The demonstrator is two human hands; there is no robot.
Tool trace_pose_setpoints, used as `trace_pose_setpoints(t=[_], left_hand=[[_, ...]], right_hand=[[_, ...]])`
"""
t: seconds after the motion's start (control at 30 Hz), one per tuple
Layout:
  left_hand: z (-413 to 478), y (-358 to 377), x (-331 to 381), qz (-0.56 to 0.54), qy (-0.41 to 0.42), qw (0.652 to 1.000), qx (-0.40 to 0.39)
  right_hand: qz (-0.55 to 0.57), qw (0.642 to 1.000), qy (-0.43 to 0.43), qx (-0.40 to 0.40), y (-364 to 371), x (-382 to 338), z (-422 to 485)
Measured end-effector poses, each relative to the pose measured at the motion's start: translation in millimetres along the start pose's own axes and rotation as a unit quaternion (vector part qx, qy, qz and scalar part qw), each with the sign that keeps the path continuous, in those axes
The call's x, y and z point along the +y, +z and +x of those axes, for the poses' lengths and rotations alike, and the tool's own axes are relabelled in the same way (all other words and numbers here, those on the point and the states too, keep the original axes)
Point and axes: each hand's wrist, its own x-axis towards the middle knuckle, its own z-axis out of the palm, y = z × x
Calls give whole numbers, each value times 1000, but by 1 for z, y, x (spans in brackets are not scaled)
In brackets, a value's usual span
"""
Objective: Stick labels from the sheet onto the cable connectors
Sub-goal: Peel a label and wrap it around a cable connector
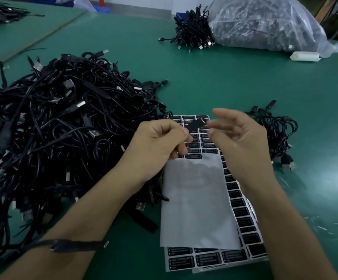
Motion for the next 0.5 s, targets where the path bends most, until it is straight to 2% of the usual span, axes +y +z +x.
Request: trace_pose_setpoints(t=[0.1,0.2,0.23,0.5], left_hand=[[-7,8,-6,177,39,983,-9],[-14,16,-12,386,53,920,-44],[-15,17,-11,404,56,912,-43],[-13,19,-6,318,21,948,-9]], right_hand=[[-185,981,62,4,-8,5,-1],[-242,966,86,-36,-11,6,-4],[-246,964,87,-45,-11,5,-4],[-263,954,110,-95,-11,5,-4]])
